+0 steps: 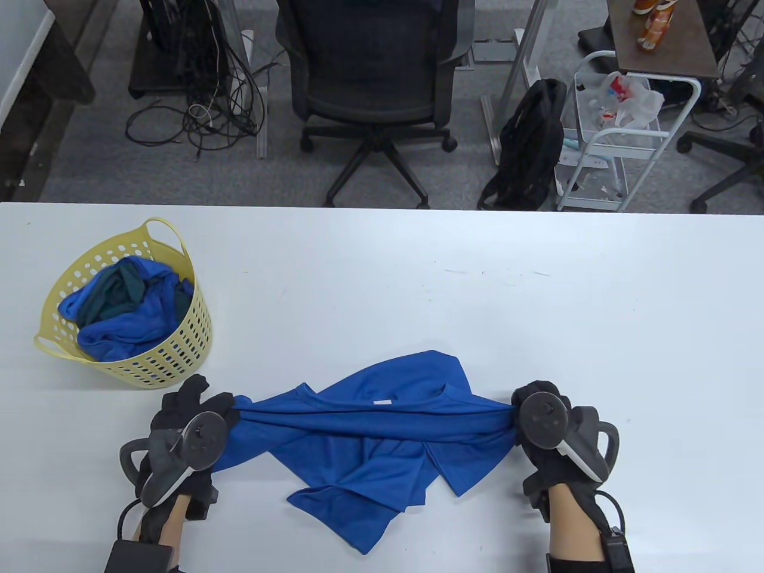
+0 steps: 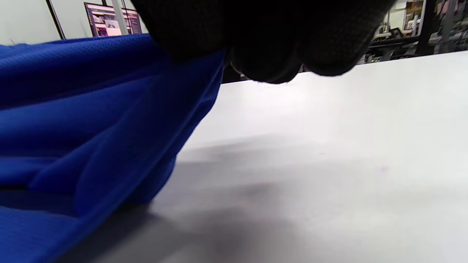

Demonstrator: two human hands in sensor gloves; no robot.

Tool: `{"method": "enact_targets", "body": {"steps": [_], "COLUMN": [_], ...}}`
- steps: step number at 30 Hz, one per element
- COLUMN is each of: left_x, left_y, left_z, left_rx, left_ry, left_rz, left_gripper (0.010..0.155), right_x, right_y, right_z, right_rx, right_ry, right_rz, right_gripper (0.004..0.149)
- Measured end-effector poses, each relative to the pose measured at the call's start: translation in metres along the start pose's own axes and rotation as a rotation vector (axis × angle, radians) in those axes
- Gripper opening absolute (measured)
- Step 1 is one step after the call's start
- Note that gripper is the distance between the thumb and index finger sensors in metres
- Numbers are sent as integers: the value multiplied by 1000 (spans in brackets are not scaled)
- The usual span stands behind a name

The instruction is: Fold and stack clothes and towels from laundry basket

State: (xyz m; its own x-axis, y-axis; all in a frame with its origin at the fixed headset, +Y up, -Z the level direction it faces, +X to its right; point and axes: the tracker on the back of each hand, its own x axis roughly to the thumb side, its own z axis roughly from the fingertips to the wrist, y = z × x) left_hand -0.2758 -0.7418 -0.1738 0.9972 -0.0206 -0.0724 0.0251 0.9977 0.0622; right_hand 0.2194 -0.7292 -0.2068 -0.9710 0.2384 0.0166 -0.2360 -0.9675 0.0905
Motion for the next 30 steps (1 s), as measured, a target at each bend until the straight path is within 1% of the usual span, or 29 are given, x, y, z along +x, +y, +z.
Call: {"method": "enact_targets", "body": {"steps": [2, 4, 7, 9, 10, 11, 12, 13, 14, 15, 16, 17, 18, 19, 20, 21, 22, 23, 24, 25, 26, 27, 28, 29, 30], "left_x": [3, 4, 4, 2, 1, 0, -2, -4, -8, -12, -18, -18, -13, -6, 11, 21, 42, 51, 58, 63, 67, 66, 64, 60, 55], "left_y": [-2, -3, -1, 1, 3, 4, 7, 8, 10, 10, 9, 7, 6, 4, -1, -4, -4, 10, 44, 72, 122, 163, 196, 222, 250], "left_z": [-2, -2, -2, -1, -1, -1, -3, -4, -7, -10, -14, -20, -30, -39, -54, -64, -88, -107, -128, -140, -154, -163, -163, -161, -155], "left_rx": [-24, -31, -19, 32, 72, 49, -3, -43, -137, -225, -352, -467, -635, -805, -997, -1028, -1016, -912, -607, -336, 95, 280, 408, 534, 661], "left_ry": [-15, -20, -9, 38, 52, 59, 74, 86, 92, 98, 103, 103, 72, 19, 27, 59, 188, 258, 314, 317, 278, 185, 110, 34, -45], "left_rz": [-51, -16, -35, -51, -36, -8, 74, 157, 334, 476, 706, 912, 954, 927, 804, 760, 659, 586, 567, 589, 613, 600, 598, 601, 580], "left_gripper": [46, 46, 45, 46, 46, 45, 44, 44, 44, 44, 41, 39, 39, 40, 40, 40, 40, 41, 41, 41, 40, 40, 40, 41, 41], "right_x": [2, 2, 1, 1, 1, 1, 1, 0, -4, -8, -13, -20, -24, -29, -30, -29, -27, -22, -10, 2, 18, 30, 36, 38, 40], "right_y": [-2, -4, -7, -9, -10, -10, -11, -11, -11, -11, -11, -8, -4, 4, 9, 11, 3, -24, -56, -86, -130, -170, -202, -221, -241], "right_z": [1, 1, 2, 2, 2, 1, 1, 1, -1, -1, -4, -12, -19, -33, -46, -56, -74, -84, -90, -93, -93, -89, -76, -66, -49], "right_rx": [2, 18, 32, 58, 93, 121, 164, 180, 233, 288, 365, 447, 507, 619, 674, 703, 712, 586, 334, 64, -290, -572, -739, -847, -940], "right_ry": [-14, -24, -31, -27, -30, -27, -33, -41, -47, -51, -82, -111, -106, -51, 42, 150, 375, 508, 527, 478, 323, 121, 16, -70, -178], "right_rz": [-18, -60, -145, -192, -235, -277, -370, -421, -566, -674, -820, -929, -980, -1042, -1057, -1002, -779, -593, -478, -416, -432, -494, -554, -591, -598], "right_gripper": [39, 39, 39, 39, 39, 39, 40, 40, 40, 41, 41, 41, 40, 40, 40, 39, 39, 40, 40, 39, 40, 39, 39, 39, 39]}}
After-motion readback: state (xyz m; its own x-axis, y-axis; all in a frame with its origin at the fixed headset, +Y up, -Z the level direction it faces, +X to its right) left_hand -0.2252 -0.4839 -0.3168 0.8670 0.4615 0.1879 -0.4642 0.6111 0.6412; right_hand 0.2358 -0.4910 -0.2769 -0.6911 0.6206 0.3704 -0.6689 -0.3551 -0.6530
